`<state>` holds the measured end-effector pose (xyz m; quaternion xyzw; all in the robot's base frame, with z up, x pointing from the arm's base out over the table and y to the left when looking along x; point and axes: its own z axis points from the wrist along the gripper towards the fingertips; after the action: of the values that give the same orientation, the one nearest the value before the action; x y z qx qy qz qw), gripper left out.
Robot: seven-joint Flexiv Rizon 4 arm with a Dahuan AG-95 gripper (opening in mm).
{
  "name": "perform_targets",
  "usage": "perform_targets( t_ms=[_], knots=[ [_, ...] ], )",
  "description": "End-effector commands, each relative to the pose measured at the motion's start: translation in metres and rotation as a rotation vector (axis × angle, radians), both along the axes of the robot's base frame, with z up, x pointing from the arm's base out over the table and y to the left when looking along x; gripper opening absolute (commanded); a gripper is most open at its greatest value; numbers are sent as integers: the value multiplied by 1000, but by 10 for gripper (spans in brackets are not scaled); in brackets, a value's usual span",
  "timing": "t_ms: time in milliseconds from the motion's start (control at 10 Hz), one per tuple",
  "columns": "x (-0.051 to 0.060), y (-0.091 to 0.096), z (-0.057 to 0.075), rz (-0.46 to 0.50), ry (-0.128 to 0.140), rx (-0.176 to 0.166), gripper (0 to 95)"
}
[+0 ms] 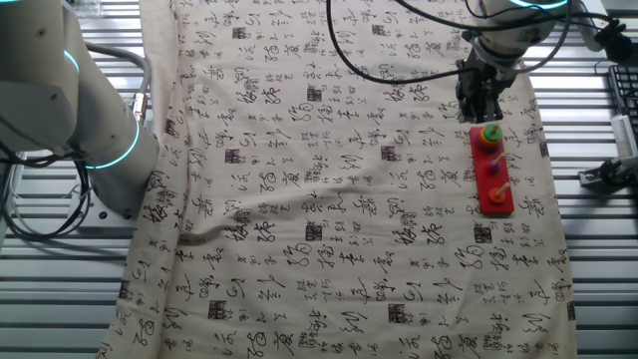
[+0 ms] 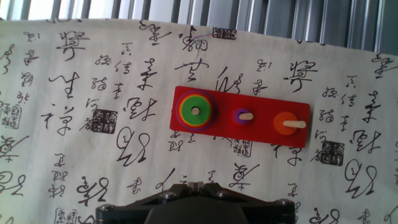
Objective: Take out one Hanoi block and throw it aside
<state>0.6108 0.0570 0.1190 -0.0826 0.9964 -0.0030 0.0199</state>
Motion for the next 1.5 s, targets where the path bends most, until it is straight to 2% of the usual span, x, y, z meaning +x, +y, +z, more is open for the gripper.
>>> perform_targets(
  t_ms=[100,1100,1500],
  knots=[
    [1,0,0,3,5,-1,0],
    [1,0,1,-1,3,-5,0],
    [1,0,1,54,6,-5,0]
  ],
)
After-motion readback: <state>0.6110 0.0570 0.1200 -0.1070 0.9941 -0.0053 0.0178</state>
